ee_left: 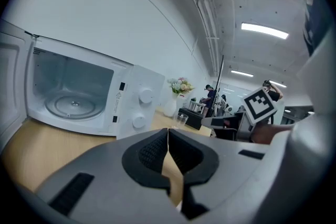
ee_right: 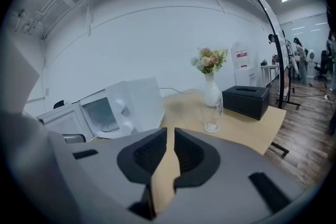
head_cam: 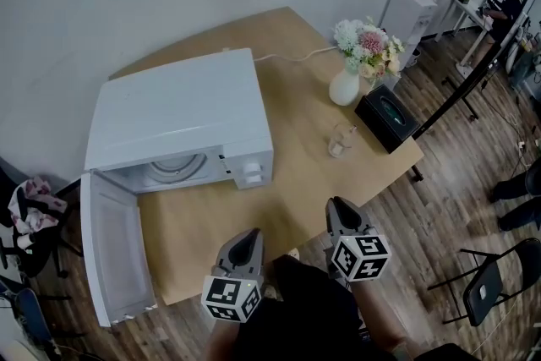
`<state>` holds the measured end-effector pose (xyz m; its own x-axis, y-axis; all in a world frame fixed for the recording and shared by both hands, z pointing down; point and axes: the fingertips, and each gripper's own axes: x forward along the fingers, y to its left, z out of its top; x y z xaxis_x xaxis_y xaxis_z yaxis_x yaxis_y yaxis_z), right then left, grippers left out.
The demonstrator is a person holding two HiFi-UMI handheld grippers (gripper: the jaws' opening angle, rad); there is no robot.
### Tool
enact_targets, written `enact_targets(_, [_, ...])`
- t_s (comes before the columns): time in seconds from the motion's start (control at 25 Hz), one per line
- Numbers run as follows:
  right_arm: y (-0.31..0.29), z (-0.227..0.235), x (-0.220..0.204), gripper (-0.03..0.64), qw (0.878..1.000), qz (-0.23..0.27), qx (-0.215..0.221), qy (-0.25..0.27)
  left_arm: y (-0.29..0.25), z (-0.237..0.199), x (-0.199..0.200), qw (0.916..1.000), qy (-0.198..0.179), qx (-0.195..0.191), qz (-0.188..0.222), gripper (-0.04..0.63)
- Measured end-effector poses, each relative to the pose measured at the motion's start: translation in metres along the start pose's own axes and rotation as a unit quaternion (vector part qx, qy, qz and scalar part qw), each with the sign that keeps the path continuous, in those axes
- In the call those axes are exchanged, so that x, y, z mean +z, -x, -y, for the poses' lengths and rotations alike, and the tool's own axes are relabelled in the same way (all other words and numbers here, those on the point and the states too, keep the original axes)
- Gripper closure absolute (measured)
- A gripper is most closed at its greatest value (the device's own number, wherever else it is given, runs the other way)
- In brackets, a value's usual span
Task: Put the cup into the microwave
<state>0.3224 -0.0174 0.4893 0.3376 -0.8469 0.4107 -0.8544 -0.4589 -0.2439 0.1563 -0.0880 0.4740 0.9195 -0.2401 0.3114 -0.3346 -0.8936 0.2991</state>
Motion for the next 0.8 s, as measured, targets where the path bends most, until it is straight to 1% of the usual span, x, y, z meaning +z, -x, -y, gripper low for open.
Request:
enact_targets(0.08, [-0.009, 0.010, 0.007, 0.600, 1.000, 0.004, -0.004, 0.000, -0.012, 0.004, 0.002, 0.9999, -0.005, -0.010, -0.005, 0.590])
enact_targets(0.28, [-0.032, 0.031, 0.018, 0.532, 1.000, 0.005, -0.012, -0.004, -0.042, 0.015, 0.007, 0.9992, -0.015, -0.035, -0.016, 0.589])
enact_targets(0.44, [-0.051, 0.055, 0.022, 0.478, 1.000, -0.004, -0.029, -0.012, -0.065, 0.022, 0.012, 0.9981, -0.025, -0.051, -0.023, 0.589])
enact_targets(0.52, [-0.062, 0.068, 0.023, 0.438, 0.999, -0.008, -0.037, -0.016, -0.076, 0.022, 0.012, 0.9978, -0.027, -0.055, -0.027, 0.589])
enact_targets(0.6, [-0.073, 0.081, 0.024, 0.384, 0.999, -0.012, -0.045, -0.020, -0.085, 0.021, 0.012, 0.9977, -0.025, -0.054, -0.031, 0.589])
enact_targets(0.68, [-0.084, 0.095, 0.023, 0.356, 0.998, -0.016, -0.056, -0.023, -0.094, 0.019, 0.012, 0.9976, -0.024, -0.054, -0.036, 0.589])
enact_targets(0.8, [-0.101, 0.112, 0.019, 0.332, 0.997, -0.023, -0.069, -0.032, -0.106, 0.018, 0.009, 0.9971, -0.025, -0.056, -0.046, 0.589])
